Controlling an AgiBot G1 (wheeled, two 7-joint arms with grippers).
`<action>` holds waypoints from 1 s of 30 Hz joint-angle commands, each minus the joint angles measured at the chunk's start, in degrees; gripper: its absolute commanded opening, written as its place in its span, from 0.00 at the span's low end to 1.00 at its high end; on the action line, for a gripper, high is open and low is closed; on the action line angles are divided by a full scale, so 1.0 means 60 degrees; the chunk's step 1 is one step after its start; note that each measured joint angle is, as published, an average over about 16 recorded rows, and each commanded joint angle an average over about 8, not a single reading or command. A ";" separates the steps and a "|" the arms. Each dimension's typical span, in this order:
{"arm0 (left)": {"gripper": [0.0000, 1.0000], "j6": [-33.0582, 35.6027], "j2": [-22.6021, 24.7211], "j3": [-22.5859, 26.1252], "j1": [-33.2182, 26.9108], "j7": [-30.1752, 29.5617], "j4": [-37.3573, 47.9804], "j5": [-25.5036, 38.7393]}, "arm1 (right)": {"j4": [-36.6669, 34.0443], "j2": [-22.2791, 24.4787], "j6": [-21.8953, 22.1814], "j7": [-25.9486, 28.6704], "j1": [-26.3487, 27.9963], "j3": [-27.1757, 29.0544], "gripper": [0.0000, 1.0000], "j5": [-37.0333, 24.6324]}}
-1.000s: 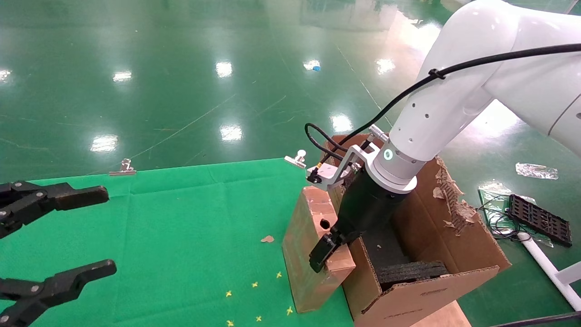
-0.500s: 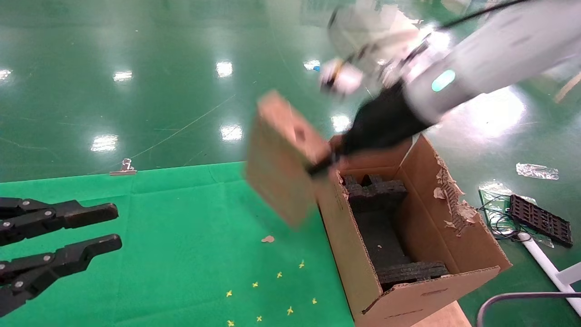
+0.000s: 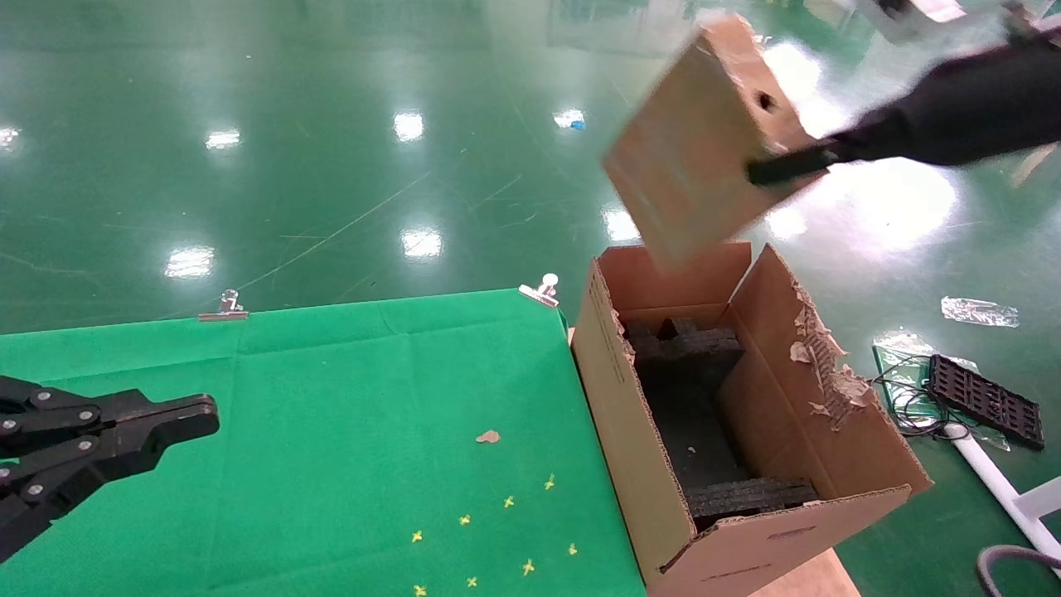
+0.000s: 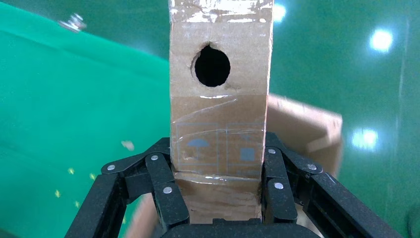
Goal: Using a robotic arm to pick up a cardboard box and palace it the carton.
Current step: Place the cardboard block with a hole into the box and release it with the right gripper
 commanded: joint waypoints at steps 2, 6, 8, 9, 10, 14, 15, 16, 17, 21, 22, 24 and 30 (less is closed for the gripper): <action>0.15 -0.0001 -0.0001 0.0002 0.0000 0.0001 0.0000 -0.0001 | -0.0364 0.0271 -0.0316 0.0017 0.0100 -0.0172 0.00 -0.0350; 0.65 -0.0002 -0.0002 0.0004 -0.0001 0.0002 0.0000 -0.0003 | -0.0862 0.0416 -0.0497 0.0091 -0.0252 -0.0482 0.00 -0.0654; 0.90 -0.0002 -0.0002 0.0005 -0.0001 0.0003 0.0000 -0.0004 | -0.1122 0.0433 -0.0535 0.0189 -0.0493 -0.0623 0.00 -0.0732; 1.00 -0.0002 -0.0002 0.0006 -0.0001 0.0003 0.0000 -0.0004 | -0.1253 0.0429 -0.0545 0.0253 -0.0616 -0.0687 0.00 -0.0758; 1.00 -0.0003 -0.0003 0.0006 -0.0001 0.0003 0.0000 -0.0004 | -0.1379 0.0414 -0.0545 0.0319 -0.0733 -0.0745 0.00 -0.0780; 1.00 -0.0004 -0.0003 0.0008 -0.0002 0.0004 0.0000 -0.0006 | -0.1860 0.0300 -0.0492 0.0623 -0.1184 -0.0964 0.00 -0.0889; 1.00 -0.0004 -0.0004 0.0009 -0.0002 0.0005 0.0000 -0.0006 | -0.1971 0.0264 -0.0464 0.0700 -0.1292 -0.1013 0.00 -0.0917; 1.00 -0.0004 -0.0004 0.0010 -0.0002 0.0005 0.0000 -0.0007 | -0.2070 0.0227 -0.0423 0.0769 -0.1394 -0.1062 0.00 -0.0957; 1.00 -0.0004 -0.0004 0.0010 -0.0002 0.0005 0.0000 -0.0007 | -0.2166 0.0193 -0.0378 0.0840 -0.1492 -0.1107 0.00 -0.0992; 1.00 -0.0005 -0.0005 0.0012 -0.0003 0.0006 0.0000 -0.0008 | -0.2476 0.0049 -0.0155 0.1119 -0.1842 -0.1276 0.00 -0.1166; 1.00 -0.0006 -0.0005 0.0013 -0.0003 0.0006 0.0000 -0.0009 | -0.2524 0.0013 -0.0095 0.1174 -0.1906 -0.1311 0.00 -0.1215; 1.00 -0.0006 -0.0006 0.0014 -0.0003 0.0007 0.0000 -0.0010 | -0.2595 -0.0058 0.0025 0.1275 -0.2022 -0.1369 0.00 -0.1297; 1.00 -0.0008 -0.0007 0.0017 -0.0004 0.0009 0.0000 -0.0012 | -0.2669 -0.0283 0.0359 0.1571 -0.2390 -0.1486 0.00 -0.1412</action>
